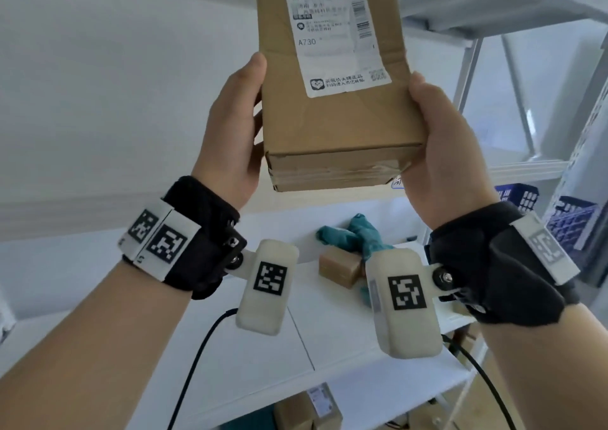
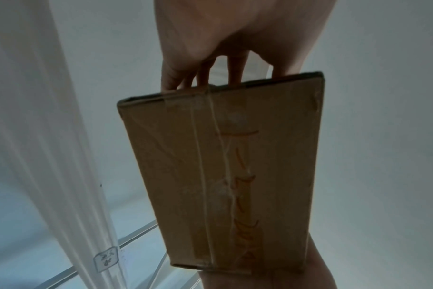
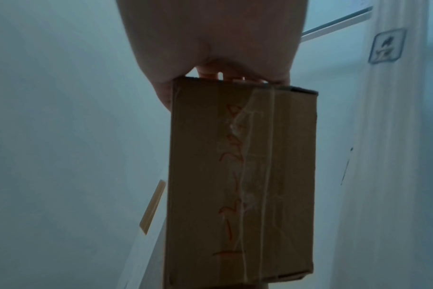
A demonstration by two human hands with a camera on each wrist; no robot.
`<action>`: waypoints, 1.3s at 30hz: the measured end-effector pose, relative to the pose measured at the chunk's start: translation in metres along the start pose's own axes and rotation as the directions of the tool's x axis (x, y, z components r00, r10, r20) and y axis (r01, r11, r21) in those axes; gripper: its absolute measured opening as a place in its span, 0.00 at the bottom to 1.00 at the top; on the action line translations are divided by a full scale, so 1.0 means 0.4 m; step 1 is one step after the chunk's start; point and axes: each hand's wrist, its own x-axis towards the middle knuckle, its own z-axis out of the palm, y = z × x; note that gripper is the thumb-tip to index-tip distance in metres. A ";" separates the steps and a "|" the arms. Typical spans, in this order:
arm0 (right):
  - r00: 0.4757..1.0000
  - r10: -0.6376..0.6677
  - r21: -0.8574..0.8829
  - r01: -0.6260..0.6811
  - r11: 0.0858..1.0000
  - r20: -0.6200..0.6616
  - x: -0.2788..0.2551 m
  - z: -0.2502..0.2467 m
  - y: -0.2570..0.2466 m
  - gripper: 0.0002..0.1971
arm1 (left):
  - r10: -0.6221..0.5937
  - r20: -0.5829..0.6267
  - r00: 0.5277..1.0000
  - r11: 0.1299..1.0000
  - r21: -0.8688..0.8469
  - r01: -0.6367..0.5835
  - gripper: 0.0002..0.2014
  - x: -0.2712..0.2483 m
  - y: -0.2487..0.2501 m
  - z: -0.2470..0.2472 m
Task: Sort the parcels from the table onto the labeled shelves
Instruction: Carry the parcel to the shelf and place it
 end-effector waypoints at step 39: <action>0.840 0.489 -0.217 -0.445 0.869 0.235 0.610 -0.427 0.205 0.22 | -0.350 -0.399 0.847 0.894 0.127 0.429 0.18 0.454 -0.395 0.372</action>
